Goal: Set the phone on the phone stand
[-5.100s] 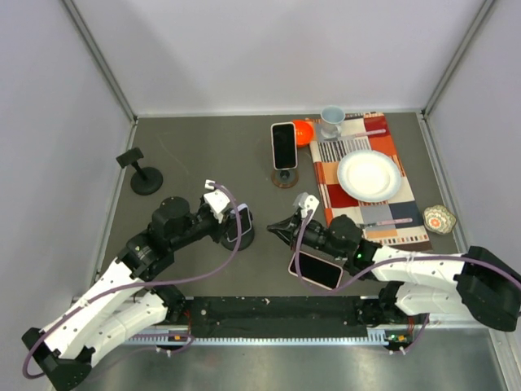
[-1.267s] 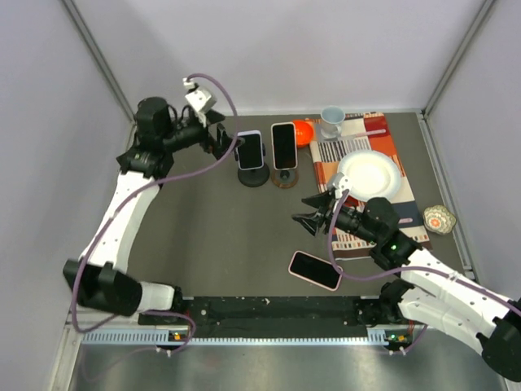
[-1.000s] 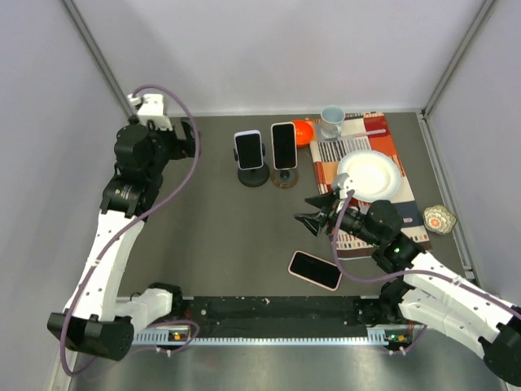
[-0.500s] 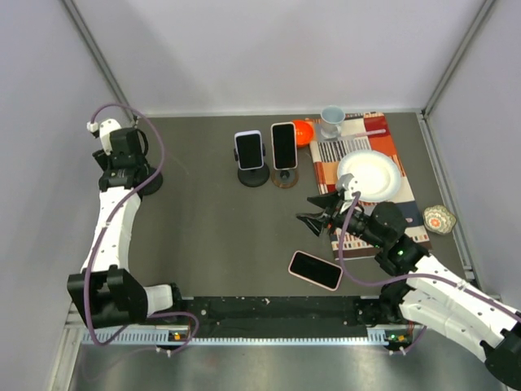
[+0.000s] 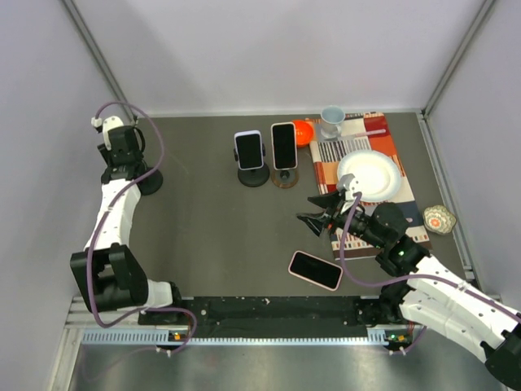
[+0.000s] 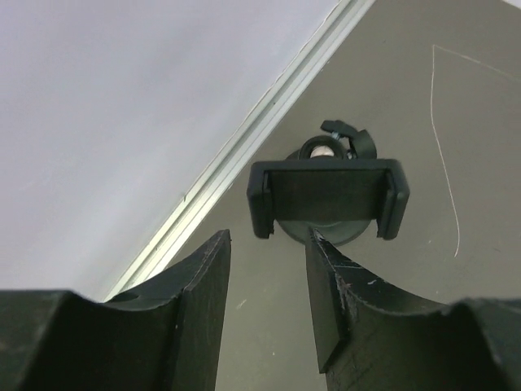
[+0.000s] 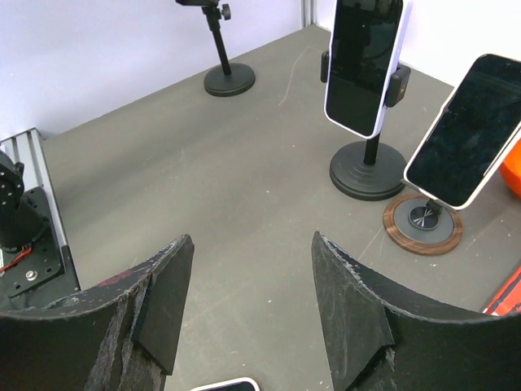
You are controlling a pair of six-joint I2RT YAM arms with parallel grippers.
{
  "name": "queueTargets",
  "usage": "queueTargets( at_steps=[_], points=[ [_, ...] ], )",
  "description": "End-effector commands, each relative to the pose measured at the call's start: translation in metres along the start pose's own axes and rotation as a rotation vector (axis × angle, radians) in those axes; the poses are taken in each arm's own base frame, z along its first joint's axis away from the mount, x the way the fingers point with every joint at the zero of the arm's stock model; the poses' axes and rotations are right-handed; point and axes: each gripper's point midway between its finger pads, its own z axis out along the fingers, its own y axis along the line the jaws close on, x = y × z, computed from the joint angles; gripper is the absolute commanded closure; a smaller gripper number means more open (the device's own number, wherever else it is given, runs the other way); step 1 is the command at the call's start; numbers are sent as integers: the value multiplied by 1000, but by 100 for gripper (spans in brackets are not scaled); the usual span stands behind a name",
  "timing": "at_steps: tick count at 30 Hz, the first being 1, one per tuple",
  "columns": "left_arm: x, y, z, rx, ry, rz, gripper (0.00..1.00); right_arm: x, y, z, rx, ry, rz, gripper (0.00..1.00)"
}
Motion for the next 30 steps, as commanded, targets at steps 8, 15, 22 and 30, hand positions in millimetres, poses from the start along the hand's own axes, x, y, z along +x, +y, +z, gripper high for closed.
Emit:
queueTargets(
  at_steps=[8,15,22,30],
  points=[
    [-17,4,15,-29,-79,13,55,-6,0,2,-10,-24,5,40],
    [-16,5,20,-32,-83,5,64,-6,0,2,-8,-22,5,40],
    [-8,9,26,-57,-81,-9,76,-6,-1,1,-2,-25,-1,39],
    [-5,10,21,-58,-65,-74,100,-1,-4,3,7,-12,2,39]
  ],
)
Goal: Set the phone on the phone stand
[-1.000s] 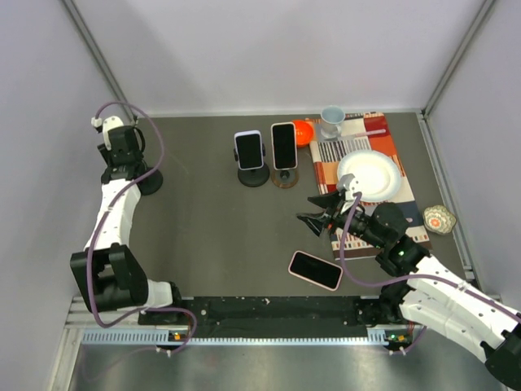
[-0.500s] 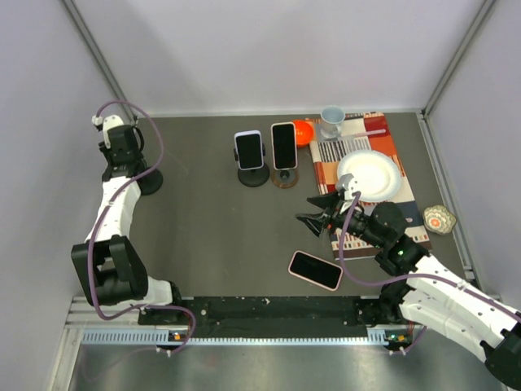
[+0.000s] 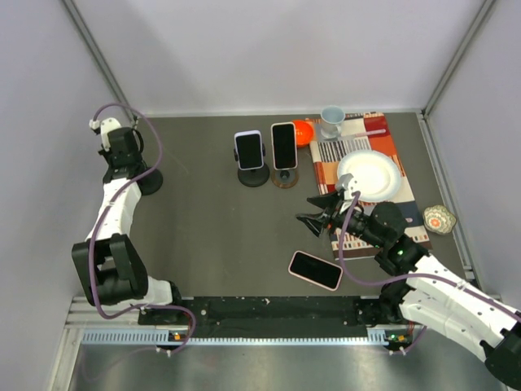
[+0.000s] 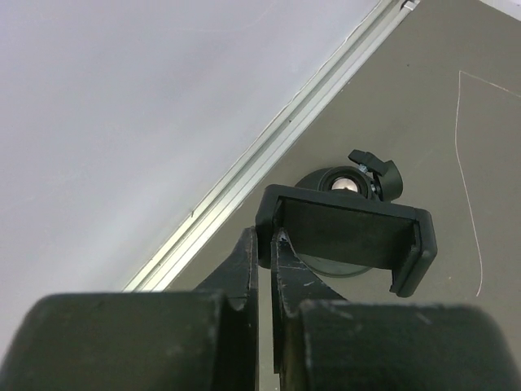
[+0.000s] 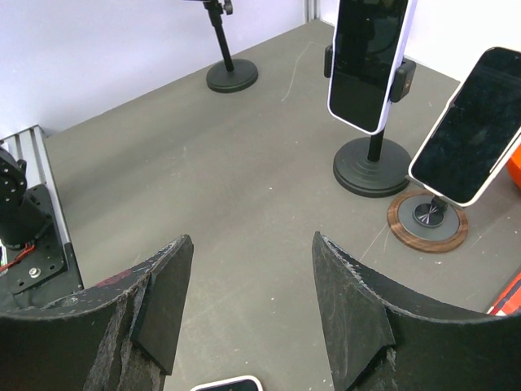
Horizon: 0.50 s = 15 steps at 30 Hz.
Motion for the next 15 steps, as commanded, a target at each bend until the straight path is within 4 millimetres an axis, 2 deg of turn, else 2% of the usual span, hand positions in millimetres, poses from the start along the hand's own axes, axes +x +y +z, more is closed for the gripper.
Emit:
queueTargets(
  at_steps=[1,2,3,5,7,9,15],
  points=[
    [-4,2,-6,-2,-13,-98,100,-5,-4,2,11,-23,-7,39],
    [-9,3,-14,14,-19,-127,100,-4,-5,3,11,-22,-7,39],
    [-3,4,-20,20,12,-133,100,-3,-5,3,10,-19,-6,39],
    [-9,1,-34,65,4,-178,100,-1,-6,4,15,-13,-4,39],
    [-3,-5,-46,99,26,-203,100,0,-7,5,17,-9,-3,39],
    [-8,-10,-64,139,10,-244,100,1,-7,6,16,-6,-2,39],
    [-6,-16,-106,264,25,-278,100,7,-8,8,17,10,2,39]
  ],
)
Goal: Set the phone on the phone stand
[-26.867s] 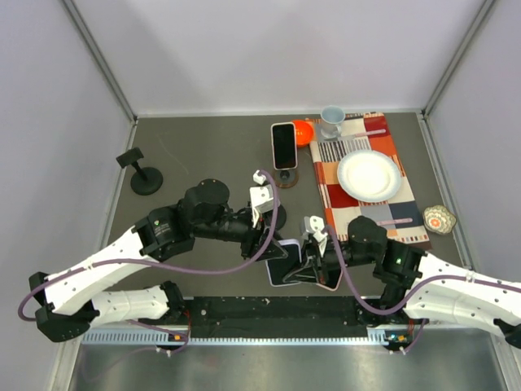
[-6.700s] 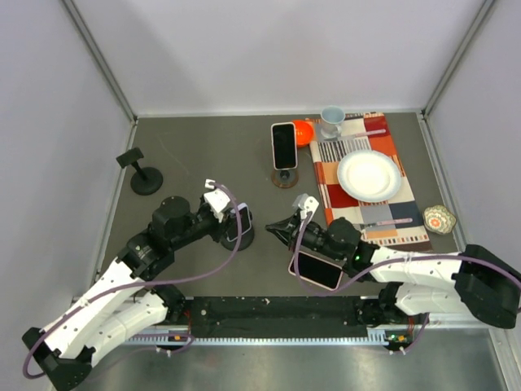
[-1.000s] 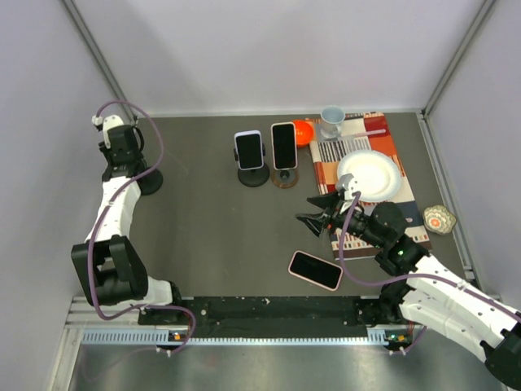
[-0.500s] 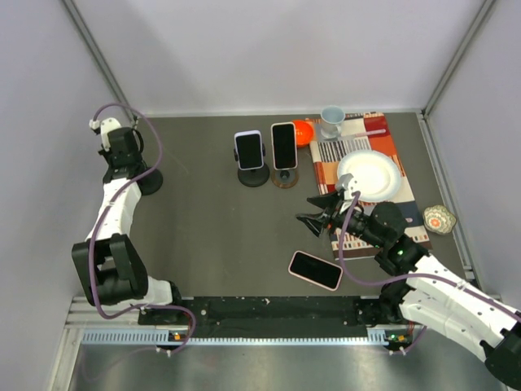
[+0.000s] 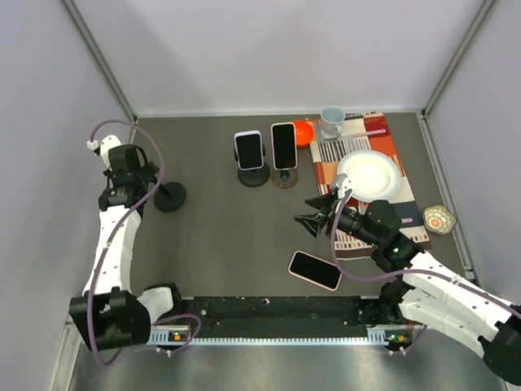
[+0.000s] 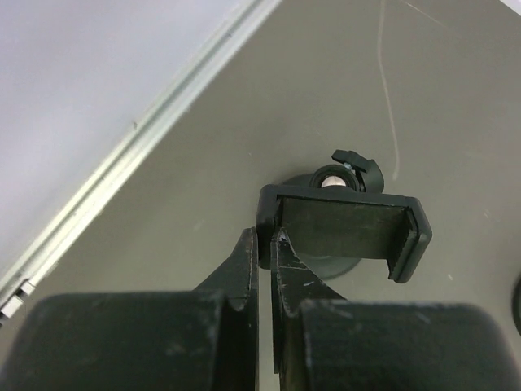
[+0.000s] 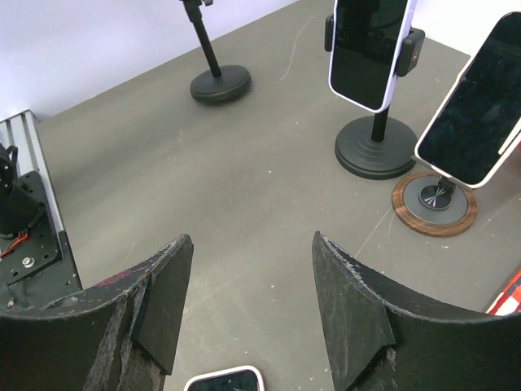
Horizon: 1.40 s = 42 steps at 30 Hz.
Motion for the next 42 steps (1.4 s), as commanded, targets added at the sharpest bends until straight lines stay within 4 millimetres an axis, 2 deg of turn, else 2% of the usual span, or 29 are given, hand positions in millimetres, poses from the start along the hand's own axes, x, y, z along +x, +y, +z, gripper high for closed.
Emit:
queueTargets(
  at_steps=[1,4,5,6,7,8,10,11,18,20,23,28,29,30,31,35,37,42],
  points=[
    [-28,-24,-40,160,-84,-115,100,-9,-4,2,9,-37,-12,39],
    [-10,-45,-63,255,-59,-72,100,-7,-6,3,16,-31,-15,39],
    [1,-62,-76,322,-44,-38,100,-6,-6,4,18,-27,-15,39],
    [14,-68,-80,356,-25,-14,100,-5,-6,4,18,-26,-13,39],
    [15,-73,-91,399,-36,-8,100,-5,-7,4,19,-24,-16,39],
    [24,-86,-102,460,-26,18,100,-4,-7,4,17,-21,-15,39],
    [35,-97,-117,540,-30,47,100,-3,-6,4,16,-20,-10,39],
    [46,-109,-129,605,-16,74,100,-3,-5,4,12,-18,-9,39],
    [96,-130,-163,834,39,192,100,4,-5,8,1,1,4,39],
    [101,-137,-176,904,32,214,100,5,-5,9,1,7,3,39],
    [106,-139,-185,933,30,231,100,8,-4,12,-8,24,11,39],
    [101,-145,-198,961,31,206,100,7,2,14,-41,49,31,39],
    [102,-145,-200,959,52,183,98,7,2,15,-43,53,37,39],
    [97,-146,-204,965,55,170,89,8,2,14,-45,61,43,39],
    [97,-148,-208,982,70,166,74,10,4,14,-50,68,54,39],
    [93,-147,-221,1025,88,141,48,19,7,12,-54,94,100,39],
    [91,-145,-227,1055,73,136,39,24,8,10,-53,104,131,39],
    [89,-140,-245,1149,46,158,37,28,14,11,-56,106,190,39]
  ],
)
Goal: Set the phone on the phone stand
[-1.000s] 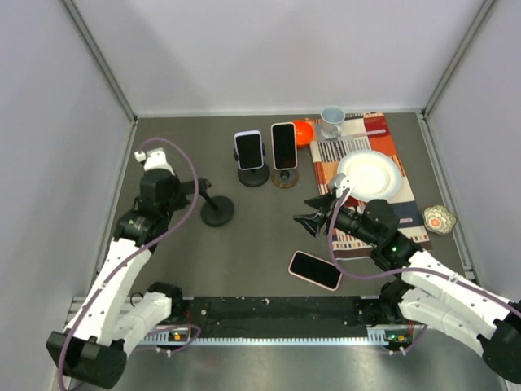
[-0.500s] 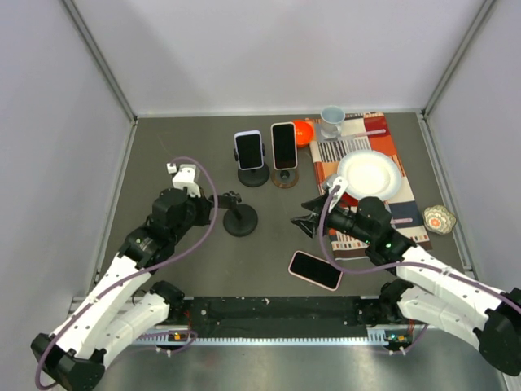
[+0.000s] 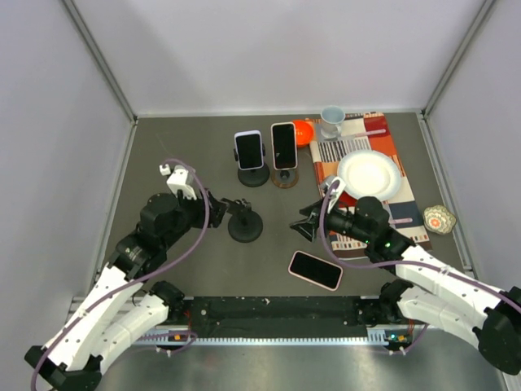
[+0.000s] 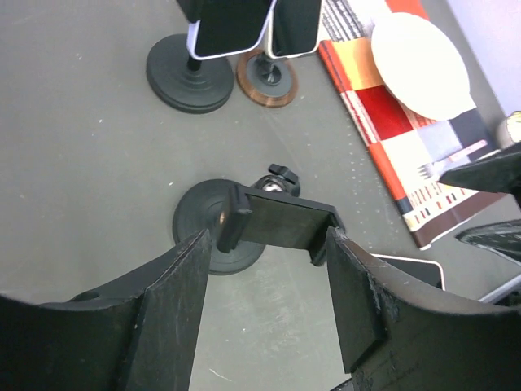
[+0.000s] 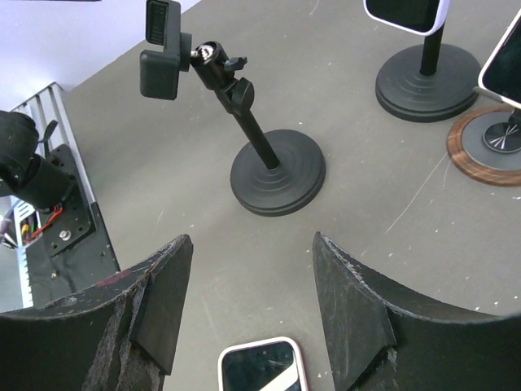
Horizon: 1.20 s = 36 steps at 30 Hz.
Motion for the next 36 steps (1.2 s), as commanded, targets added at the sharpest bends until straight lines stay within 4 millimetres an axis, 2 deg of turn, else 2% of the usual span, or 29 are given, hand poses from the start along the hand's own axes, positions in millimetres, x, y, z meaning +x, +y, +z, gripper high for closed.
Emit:
queueTargets(
  at_steps=[1,3,4,6,7,8,9,11,13,14,15,18,20,23,28,30,36],
  points=[
    [-24,-24,-15,120,-84,20,37,-10,11,4,-26,-31,62,39],
    [-23,-13,-14,68,-99,35,37,-14,16,9,-38,-45,70,39],
    [-20,-9,-13,51,-88,43,41,-8,20,14,-50,-24,79,39],
    [-16,-4,-8,31,-62,82,47,-10,26,21,-54,-17,79,39],
    [-14,-2,-7,17,-50,92,48,-7,35,25,-76,-1,76,39],
    [-12,1,-5,-1,-33,97,47,0,35,31,-71,24,81,39],
    [-8,5,-1,-21,-8,102,50,-3,36,35,-62,19,86,39],
    [-10,19,2,-114,5,89,63,4,42,44,-67,46,103,39],
    [-17,33,3,-201,-22,85,80,-1,47,52,-70,38,129,39],
    [-19,36,5,-225,-36,68,80,8,50,58,-69,67,139,39],
    [-20,40,7,-246,-45,66,80,2,50,64,-55,59,158,40],
    [-16,48,18,-296,-27,56,79,1,57,81,-49,85,199,45],
    [-8,44,27,-274,10,53,83,1,62,88,-56,101,203,47],
    [2,34,34,-212,50,41,85,-11,71,101,-61,91,223,48],
    [21,18,38,-120,107,-30,86,-16,69,115,-37,88,284,50],
    [26,8,36,-64,124,-60,87,-20,70,118,-35,75,304,50],
    [45,-5,33,15,167,-132,87,-28,61,120,17,40,311,50]
  ],
)
